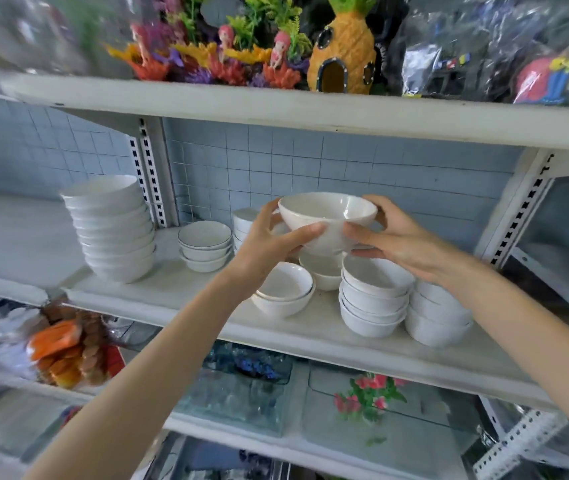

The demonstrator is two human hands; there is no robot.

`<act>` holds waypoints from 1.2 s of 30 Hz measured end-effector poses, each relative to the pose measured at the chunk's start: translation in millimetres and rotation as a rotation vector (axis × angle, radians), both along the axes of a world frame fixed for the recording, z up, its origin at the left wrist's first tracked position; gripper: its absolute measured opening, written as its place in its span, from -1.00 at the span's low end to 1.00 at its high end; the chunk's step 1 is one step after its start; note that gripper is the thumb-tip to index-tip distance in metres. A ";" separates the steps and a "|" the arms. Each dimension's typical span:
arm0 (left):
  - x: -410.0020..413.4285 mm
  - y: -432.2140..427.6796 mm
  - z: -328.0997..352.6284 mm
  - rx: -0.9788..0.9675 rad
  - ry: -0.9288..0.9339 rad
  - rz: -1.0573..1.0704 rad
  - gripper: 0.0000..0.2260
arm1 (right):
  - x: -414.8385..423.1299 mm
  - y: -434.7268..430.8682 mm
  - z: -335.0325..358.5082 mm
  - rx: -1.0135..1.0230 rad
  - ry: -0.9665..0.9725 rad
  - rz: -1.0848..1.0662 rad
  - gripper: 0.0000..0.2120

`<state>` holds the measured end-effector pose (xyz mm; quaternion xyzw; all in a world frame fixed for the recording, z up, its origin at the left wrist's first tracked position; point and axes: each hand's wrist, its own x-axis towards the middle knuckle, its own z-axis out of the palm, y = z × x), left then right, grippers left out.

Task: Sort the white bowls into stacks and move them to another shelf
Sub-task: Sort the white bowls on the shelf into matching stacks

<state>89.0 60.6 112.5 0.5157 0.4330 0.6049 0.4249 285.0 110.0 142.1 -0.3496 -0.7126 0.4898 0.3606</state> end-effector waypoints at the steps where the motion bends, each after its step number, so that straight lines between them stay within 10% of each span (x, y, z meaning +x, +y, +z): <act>1: -11.8 -3.9 0.0 0.001 0.022 0.009 -0.16 | -11.8 -3.4 -0.6 -0.006 0.008 0.004 -0.01; 12: -174.0 -49.0 -55.4 -0.043 0.168 -0.106 -0.41 | -168.7 -42.9 -76.9 -0.025 0.007 0.011 -0.24; 16: -202.0 -38.1 -83.2 -0.218 -0.140 -0.081 -0.73 | -202.4 -42.0 -111.8 -0.115 0.011 -0.014 -0.12; 36: -207.2 8.1 -125.2 -0.353 -0.297 0.073 -0.69 | -222.0 -9.4 -155.4 -0.145 -0.059 -0.117 -0.20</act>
